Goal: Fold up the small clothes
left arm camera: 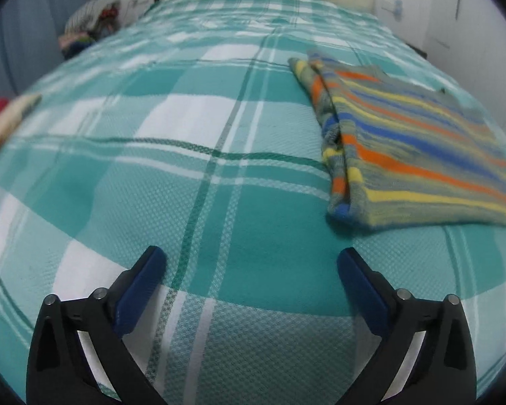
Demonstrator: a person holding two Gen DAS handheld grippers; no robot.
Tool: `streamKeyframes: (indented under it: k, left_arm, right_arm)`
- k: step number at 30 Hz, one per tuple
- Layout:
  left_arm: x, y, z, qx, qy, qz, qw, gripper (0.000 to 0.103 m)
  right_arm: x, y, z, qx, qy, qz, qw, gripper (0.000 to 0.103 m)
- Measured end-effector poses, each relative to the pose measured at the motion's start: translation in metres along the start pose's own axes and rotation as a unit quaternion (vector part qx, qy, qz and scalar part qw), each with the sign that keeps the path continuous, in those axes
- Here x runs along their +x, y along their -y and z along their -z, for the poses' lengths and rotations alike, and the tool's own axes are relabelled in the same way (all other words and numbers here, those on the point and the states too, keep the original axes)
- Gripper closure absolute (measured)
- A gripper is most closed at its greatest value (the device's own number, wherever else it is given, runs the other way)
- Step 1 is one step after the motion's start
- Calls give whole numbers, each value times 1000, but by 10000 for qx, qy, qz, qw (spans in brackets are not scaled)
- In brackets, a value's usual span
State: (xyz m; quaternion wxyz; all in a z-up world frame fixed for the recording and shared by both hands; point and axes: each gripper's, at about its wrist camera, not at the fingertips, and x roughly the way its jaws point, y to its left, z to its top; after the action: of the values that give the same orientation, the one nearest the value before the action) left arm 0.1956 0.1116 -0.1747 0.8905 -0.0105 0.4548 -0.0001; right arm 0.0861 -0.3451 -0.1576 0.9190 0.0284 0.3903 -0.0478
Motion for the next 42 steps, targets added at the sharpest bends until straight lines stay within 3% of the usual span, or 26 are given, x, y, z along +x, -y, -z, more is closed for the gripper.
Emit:
streamKeyframes:
  k: [3,19,42]
  left_arm:
    - [0,3,0,61,14,-87,9999,0]
    - [0,5,4,26,-7,-90,10000,0]
    - [1,3,3,23,-25,-80,10000,0]
  right_arm:
    - [8,-7,1,-180,-80,101,9998,20]
    - [13,3,3,14,-258,-202,9995,8]
    - [12,0,4,-10,-297,-190,9994,5]
